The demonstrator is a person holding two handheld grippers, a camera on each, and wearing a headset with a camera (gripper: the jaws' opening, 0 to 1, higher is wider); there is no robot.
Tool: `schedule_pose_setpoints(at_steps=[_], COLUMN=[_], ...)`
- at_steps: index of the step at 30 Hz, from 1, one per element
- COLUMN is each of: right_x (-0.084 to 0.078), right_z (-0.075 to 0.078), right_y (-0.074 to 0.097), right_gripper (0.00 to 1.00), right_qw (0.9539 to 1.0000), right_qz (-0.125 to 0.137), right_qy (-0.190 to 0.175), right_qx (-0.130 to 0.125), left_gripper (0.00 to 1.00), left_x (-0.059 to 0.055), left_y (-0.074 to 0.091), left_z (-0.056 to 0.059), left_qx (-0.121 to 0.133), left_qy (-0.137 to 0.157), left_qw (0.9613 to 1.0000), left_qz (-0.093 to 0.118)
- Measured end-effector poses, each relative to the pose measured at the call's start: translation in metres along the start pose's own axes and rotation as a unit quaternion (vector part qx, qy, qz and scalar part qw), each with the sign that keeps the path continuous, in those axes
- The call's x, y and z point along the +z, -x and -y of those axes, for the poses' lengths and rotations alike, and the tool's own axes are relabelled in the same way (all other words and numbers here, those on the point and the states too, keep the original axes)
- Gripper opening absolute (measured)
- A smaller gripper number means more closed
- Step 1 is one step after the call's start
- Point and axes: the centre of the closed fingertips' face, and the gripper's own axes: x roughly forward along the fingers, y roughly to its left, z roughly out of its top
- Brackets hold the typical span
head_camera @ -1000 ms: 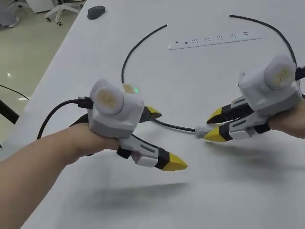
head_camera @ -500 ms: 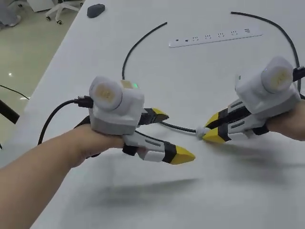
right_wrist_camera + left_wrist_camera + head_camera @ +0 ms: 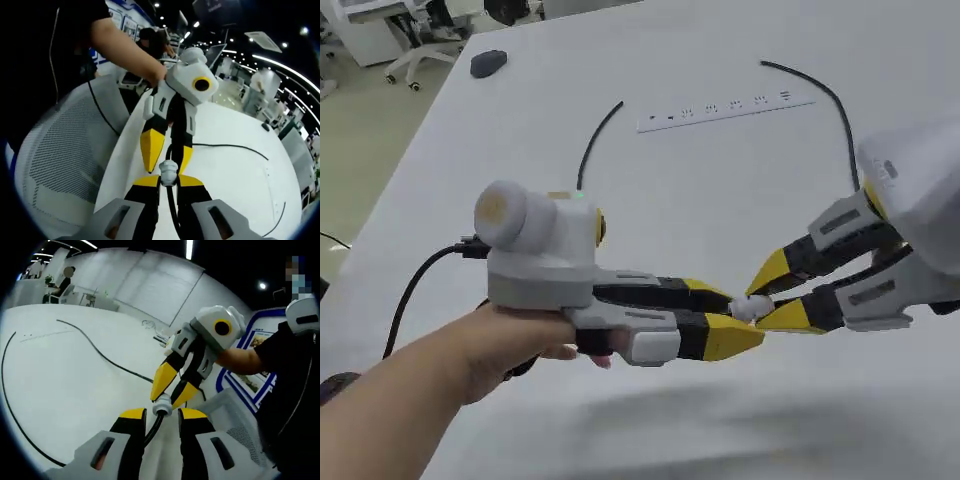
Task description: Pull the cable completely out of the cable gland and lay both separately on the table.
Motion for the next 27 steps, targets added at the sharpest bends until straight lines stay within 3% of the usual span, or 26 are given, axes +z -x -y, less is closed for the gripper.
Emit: schedule_pose_setpoints(at_steps=[4, 13, 19, 21, 22, 23, 24, 25, 26, 27], right_x=[0.001, 0.009, 0.01, 0.012, 0.013, 0.014, 0.014, 0.013, 0.011, 0.009], right_z=[-0.006, -0.016, -0.015, -0.017, -0.015, -0.016, -0.02, -0.016, -0.012, -0.014], right_y=[0.005, 0.012, 0.017, 0.022, 0.025, 0.026, 0.029, 0.03, 0.031, 0.031], right_gripper=[0.07, 0.07, 0.08, 0.1, 0.19, 0.26, 0.26, 0.22, 0.2, 0.18], right_qw=[1.0, 0.9996, 0.9995, 1.0, 0.9976, 0.9938, 0.9876, 0.9865, 0.9858, 0.983], right_qz=[-0.004, -0.004, -0.003, -0.002, 0.008, 0.019, 0.038, 0.047, 0.056, 0.057], right_qy=[0.003, 0.025, 0.027, -0.008, -0.068, -0.11, -0.148, -0.154, -0.156, -0.17], right_qx=[-0.004, -0.014, -0.016, -0.004, -0.005, 0.006, 0.036, 0.032, 0.025, 0.039], left_gripper=[0.22, 0.16, 0.15, 0.15, 0.15, 0.15, 0.15, 0.15, 0.15, 0.15], left_x=[-0.001, -0.001, 0.002, 0.001, 0.0, -0.001, -0.001, -0.001, -0.002, -0.001], left_y=[-0.005, -0.003, -0.004, -0.004, -0.003, -0.003, -0.003, -0.003, -0.004, -0.005], left_z=[0.013, 0.02, 0.029, 0.029, 0.028, 0.03, 0.032, 0.032, 0.036, 0.039], left_qx=[-0.001, 0.002, -0.005, 0.0, 0.005, 0.003, 0.002, 0.006, 0.0, -0.002], left_qy=[-0.015, -0.012, -0.043, -0.072, -0.1, -0.118, -0.134, -0.151, -0.187, -0.2], left_qw=[0.9999, 0.9999, 0.9991, 0.9973, 0.9946, 0.9925, 0.9903, 0.9876, 0.981, 0.9783], left_qz=[-0.001, 0.002, -0.001, -0.015, -0.027, -0.033, -0.036, -0.043, -0.054, -0.054])
